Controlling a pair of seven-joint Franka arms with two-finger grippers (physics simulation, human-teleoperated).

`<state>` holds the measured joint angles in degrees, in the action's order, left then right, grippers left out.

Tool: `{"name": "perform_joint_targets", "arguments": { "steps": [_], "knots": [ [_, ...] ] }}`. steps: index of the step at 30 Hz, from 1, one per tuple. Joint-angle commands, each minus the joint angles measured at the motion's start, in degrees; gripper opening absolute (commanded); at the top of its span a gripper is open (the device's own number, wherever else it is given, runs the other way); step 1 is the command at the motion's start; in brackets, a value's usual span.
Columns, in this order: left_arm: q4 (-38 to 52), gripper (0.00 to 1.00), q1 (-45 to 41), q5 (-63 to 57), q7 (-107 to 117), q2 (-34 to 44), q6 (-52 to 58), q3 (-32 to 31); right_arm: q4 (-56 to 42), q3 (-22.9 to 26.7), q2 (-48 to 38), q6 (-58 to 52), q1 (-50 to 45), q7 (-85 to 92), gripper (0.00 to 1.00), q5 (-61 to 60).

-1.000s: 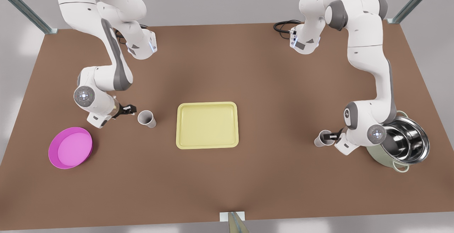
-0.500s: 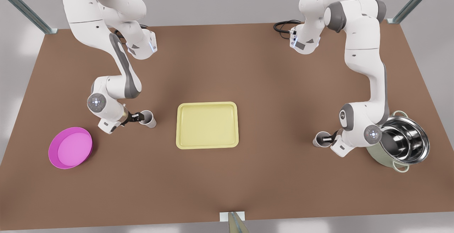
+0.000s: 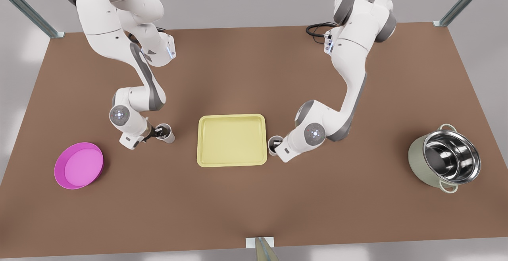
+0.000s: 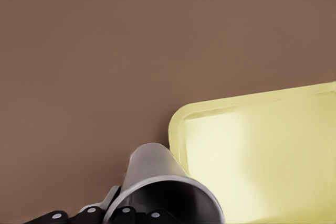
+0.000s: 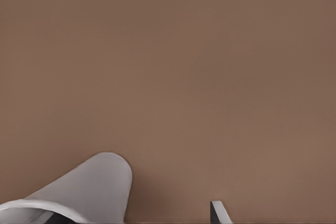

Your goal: Use both arms to respectively pick up the white IKEA cups from the middle-left and middle-right positions, then place the white IKEA cups onto the middle-middle tray, ensuring that the cups remain upright and do not tip over

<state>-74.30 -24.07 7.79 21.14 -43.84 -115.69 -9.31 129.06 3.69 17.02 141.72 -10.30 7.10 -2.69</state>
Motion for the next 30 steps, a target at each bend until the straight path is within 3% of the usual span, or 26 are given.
{"name": "perform_joint_targets", "arguments": {
  "steps": [1,4,8,12,13,14,16,17,20,21,26,28,30],
  "knots": [
    [0.73,0.23,-2.03,0.03,38.53,-0.9,-4.89,-0.01,1.46,0.0,0.11,4.97,0.11,0.63,1.0,-0.04],
    [4.86,0.23,-5.11,0.12,42.84,-3.98,-4.9,-0.01,1.55,0.0,0.55,5.32,0.11,0.63,0.99,-0.04],
    [5.48,0.23,-6.87,0.21,42.93,-6.44,-6.48,-0.01,1.46,0.0,0.55,5.32,-0.07,1.69,0.47,-0.04],
    [5.21,0.24,-7.04,0.38,42.75,-7.41,-7.53,-0.53,0.67,-0.09,0.55,5.14,-0.51,1.6,0.34,-0.04],
    [5.21,0.27,-7.04,0.38,42.75,-7.67,-7.53,-0.62,0.58,-0.17,0.55,5.14,-1.21,1.51,0.3,-0.04],
    [5.13,0.41,-7.04,0.38,42.58,-7.76,-7.53,-0.62,0.4,-0.17,0.47,5.14,-1.56,1.43,0.27,0.05],
    [5.13,0.72,-6.87,0.38,42.49,-7.76,-7.53,-0.62,-0.56,-1.32,-0.41,4.7,-1.74,1.51,0.24,0.05],
    [5.13,0.82,-6.87,0.47,42.58,-7.67,-7.53,-0.71,-1.35,-2.11,-0.85,4.62,-1.74,1.51,0.24,0.05],
    [5.04,0.9,-6.69,0.47,42.75,-7.49,-7.44,-0.89,-6.1,-6.06,-1.12,4.18,-1.74,1.95,0.23,0.05],
    [4.86,1.0,-6.25,0.47,42.66,-7.49,-7.09,-1.59,-8.03,-7.64,-0.68,4.26,-1.83,2.04,0.23,0.14],
    [3.81,1.0,-5.46,0.38,43.02,-3.63,-0.43,-1.59,-15.59,-12.74,4.86,5.58,-3.32,2.3,0.22,0.14],
    [3.9,1.0,-0.81,0.12,41.88,3.31,14.33,-1.59,-17.26,-15.47,7.32,6.02,-3.41,2.3,0.22,-0.12],
    [3.9,1.0,7.1,-6.99,25.01,12.19,37.19,-1.59,-17.35,-17.05,8.64,6.2,-3.76,2.3,0.22,-0.12]
  ]
}}
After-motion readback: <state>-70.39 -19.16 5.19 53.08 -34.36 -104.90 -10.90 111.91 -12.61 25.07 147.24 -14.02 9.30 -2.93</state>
